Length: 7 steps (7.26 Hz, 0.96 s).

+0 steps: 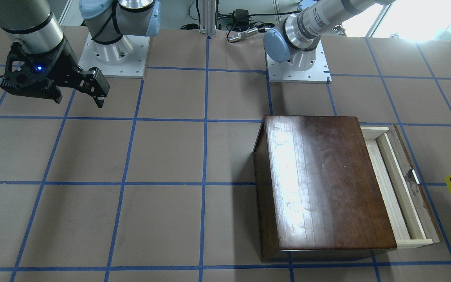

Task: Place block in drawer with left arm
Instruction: 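Lift the yellow cube and carry it over the open drawer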

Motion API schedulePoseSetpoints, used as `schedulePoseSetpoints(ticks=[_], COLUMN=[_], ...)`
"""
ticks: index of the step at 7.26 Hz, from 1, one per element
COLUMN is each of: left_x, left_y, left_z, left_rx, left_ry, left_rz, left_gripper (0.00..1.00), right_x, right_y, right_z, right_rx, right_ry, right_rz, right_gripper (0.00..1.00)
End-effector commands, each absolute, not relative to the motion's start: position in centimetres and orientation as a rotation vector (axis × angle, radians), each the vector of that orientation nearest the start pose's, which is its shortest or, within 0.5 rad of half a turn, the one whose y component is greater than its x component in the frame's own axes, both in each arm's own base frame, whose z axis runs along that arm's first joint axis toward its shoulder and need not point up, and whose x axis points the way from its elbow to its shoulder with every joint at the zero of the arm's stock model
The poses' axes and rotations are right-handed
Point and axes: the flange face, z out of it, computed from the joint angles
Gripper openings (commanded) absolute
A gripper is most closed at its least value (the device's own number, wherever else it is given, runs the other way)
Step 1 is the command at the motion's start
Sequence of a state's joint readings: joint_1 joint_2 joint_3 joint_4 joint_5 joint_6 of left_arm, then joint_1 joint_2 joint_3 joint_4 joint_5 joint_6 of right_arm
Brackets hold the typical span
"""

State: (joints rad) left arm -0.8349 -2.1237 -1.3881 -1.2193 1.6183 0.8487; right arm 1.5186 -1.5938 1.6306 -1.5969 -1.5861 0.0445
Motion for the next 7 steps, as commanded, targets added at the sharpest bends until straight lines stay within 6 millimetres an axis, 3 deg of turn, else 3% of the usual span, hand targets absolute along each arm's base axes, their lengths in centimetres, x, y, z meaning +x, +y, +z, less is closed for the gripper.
schedulePoseSetpoints(ticks=[1, 3, 5, 6, 7], left_x=[32.5, 26.2, 21.2, 17.8, 15.0], left_y=[-58.9, -59.8, -60.1, -60.4, -60.8], left_z=[33.4, 37.2, 39.7, 41.0, 41.3], left_rx=[0.153, 0.086, -0.011, -0.028, -0.056], left_ry=[3.141, 3.139, 3.142, 3.139, 3.136], left_rz=[0.079, 0.079, 0.083, 0.078, 0.083], left_gripper=[0.48, 0.48, 0.48, 0.48, 0.48], right_x=[10.7, 10.7, 10.7, 10.7, 10.7], right_y=[-48.7, -48.7, -48.7, -48.7, -48.7], right_z=[47.2, 47.2, 47.2, 47.2, 47.2], right_rx=[0.152, 0.152, 0.152, 0.152, 0.152], right_ry=[3.153, 3.153, 3.153, 3.153, 3.153], right_rz=[0.017, 0.017, 0.017, 0.017, 0.017], right_gripper=[1.0, 1.0, 1.0, 1.0, 1.0])
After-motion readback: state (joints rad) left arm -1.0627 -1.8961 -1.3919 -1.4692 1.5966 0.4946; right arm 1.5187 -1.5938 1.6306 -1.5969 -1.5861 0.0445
